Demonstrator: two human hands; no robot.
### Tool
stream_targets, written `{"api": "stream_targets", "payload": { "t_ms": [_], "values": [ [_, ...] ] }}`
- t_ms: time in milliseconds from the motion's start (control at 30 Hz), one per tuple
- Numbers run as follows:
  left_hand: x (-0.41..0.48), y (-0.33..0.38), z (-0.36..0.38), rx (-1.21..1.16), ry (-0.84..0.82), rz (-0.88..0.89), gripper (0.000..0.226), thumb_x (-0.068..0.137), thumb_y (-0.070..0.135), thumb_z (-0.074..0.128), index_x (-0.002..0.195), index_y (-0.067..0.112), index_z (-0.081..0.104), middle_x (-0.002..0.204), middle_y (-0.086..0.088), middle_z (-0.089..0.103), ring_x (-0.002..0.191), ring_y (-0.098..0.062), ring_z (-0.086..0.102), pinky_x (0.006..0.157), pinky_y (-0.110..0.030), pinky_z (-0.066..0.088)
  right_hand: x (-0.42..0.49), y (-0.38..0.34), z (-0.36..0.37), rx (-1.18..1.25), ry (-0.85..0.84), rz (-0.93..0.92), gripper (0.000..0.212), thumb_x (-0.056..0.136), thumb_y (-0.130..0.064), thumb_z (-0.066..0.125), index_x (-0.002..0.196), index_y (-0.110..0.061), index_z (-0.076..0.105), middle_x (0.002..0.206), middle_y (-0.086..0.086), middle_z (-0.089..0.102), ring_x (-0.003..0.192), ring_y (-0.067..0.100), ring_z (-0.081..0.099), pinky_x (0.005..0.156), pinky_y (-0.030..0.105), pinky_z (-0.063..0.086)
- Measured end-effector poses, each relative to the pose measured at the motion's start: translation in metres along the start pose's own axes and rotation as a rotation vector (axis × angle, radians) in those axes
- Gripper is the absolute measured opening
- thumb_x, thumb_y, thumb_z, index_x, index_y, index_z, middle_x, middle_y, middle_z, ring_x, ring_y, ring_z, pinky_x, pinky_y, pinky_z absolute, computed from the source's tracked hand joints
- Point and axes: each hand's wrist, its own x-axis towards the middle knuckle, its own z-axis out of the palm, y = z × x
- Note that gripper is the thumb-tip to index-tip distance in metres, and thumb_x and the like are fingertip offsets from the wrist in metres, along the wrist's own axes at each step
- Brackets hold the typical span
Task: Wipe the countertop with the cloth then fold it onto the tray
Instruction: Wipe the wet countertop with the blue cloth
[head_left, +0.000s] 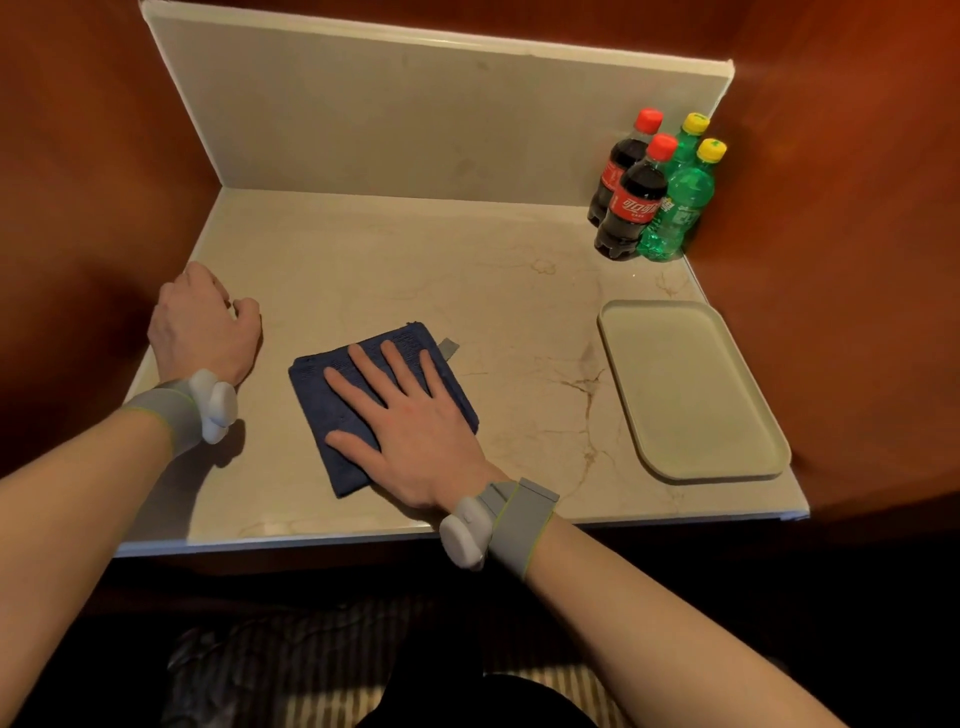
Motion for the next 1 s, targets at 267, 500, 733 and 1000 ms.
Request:
{"api": "stream_targets", "payload": {
  "t_ms": [267, 500, 733, 1000],
  "values": [
    [-0.004, 0.002, -0.005, 0.004, -0.005, -0.019, 0.022, 0.091, 0.031, 0.051, 0.098, 0.011, 0.049, 0.097, -0.022, 0.061, 0.097, -0.047, 0.058, 0.079, -0.055, 0.048, -0.049, 0.022, -0.007, -0.028, 0.006, 0.049, 0.071, 0.107, -0.066, 0.027, 0.169, -0.036, 0.012, 0.179, -0.003, 0.004, 0.166, 0.026, -0.001, 0.132, 0.054, 0.002],
    [-0.005, 0.004, -0.006, 0.010, 0.000, -0.006, 0.021, 0.091, 0.031, 0.052, 0.098, 0.011, 0.049, 0.097, -0.023, 0.062, 0.099, -0.048, 0.059, 0.080, -0.056, 0.049, -0.085, 0.032, -0.012, -0.048, 0.010, 0.130, 0.071, 0.108, -0.066, 0.023, 0.170, -0.036, 0.009, 0.179, -0.004, 0.000, 0.166, 0.025, -0.005, 0.132, 0.053, 0.003],
    [-0.007, 0.005, -0.008, 0.003, 0.020, -0.003, 0.017, 0.089, 0.030, 0.050, 0.094, 0.014, 0.046, 0.094, -0.021, 0.061, 0.095, -0.047, 0.059, 0.077, -0.055, 0.049, -0.101, 0.037, -0.016, -0.055, -0.005, 0.171, 0.071, 0.107, -0.067, 0.020, 0.170, -0.036, 0.006, 0.179, -0.006, -0.004, 0.166, 0.024, -0.006, 0.132, 0.052, 0.000],
    [-0.006, 0.007, -0.010, 0.023, 0.002, -0.018, 0.019, 0.091, 0.027, 0.050, 0.097, 0.009, 0.051, 0.097, -0.024, 0.062, 0.098, -0.048, 0.060, 0.078, -0.056, 0.050, -0.115, 0.041, -0.018, -0.040, -0.017, 0.224, 0.071, 0.107, -0.068, 0.020, 0.169, -0.038, 0.002, 0.178, -0.007, -0.008, 0.165, 0.022, -0.013, 0.132, 0.051, -0.001]
  ]
}}
